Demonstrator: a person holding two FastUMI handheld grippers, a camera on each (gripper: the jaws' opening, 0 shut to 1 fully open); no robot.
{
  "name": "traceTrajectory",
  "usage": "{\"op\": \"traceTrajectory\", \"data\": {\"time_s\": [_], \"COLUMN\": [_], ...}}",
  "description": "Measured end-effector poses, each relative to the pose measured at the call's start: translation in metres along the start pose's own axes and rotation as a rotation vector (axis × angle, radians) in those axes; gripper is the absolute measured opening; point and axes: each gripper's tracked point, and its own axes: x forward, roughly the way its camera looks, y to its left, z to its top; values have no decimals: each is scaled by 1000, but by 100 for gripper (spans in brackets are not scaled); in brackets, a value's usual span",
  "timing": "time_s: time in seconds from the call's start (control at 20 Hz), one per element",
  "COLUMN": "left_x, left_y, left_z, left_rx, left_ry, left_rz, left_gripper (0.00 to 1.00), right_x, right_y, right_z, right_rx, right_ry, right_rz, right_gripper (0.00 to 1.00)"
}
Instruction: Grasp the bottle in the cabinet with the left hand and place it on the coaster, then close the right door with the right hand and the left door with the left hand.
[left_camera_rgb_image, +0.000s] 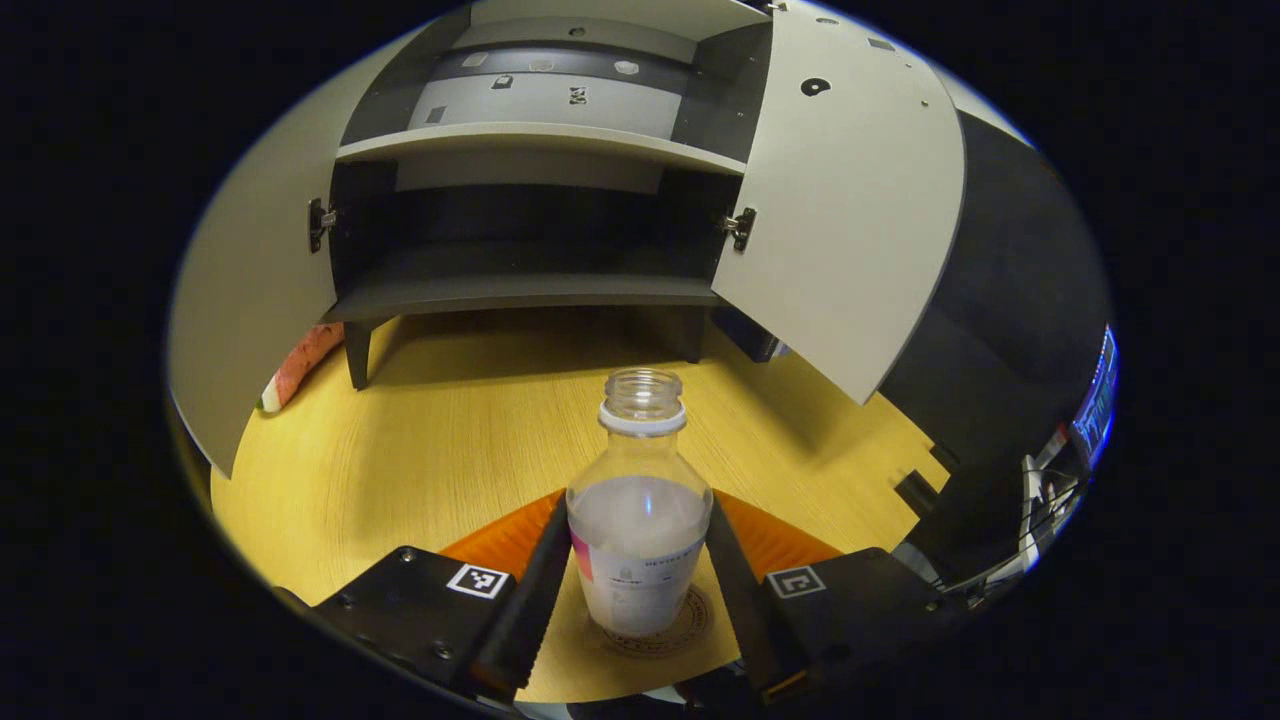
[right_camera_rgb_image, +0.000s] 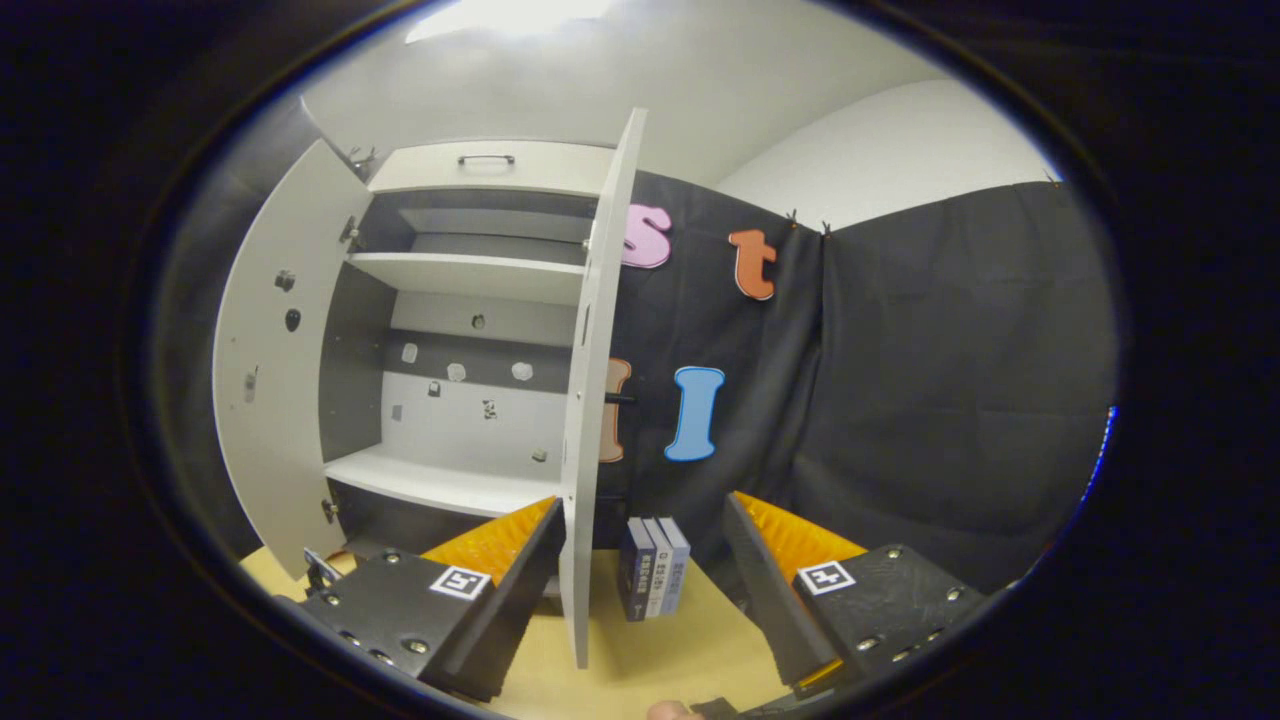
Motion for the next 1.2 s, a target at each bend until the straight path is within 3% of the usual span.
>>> {"op": "traceTrajectory", "data": {"time_s": [0.4, 0.7, 1.2], "left_x": [0, -11, -25], "left_y": [-17, -16, -19], "left_z": [-4, -32, -42], "left_rx": [37, 72, 118], "left_ry": [-25, 76, 110], "left_rz": [-63, -68, -74], "left_gripper": [79, 79, 79], "right_x": [6, 12, 24], "right_y": [-2, 8, 28], "right_z": [-8, -16, -20], "right_rx": [13, 32, 59], "right_ry": [17, 33, 43], "right_rz": [-3, 27, 90], "right_gripper": [96, 96, 96]}}
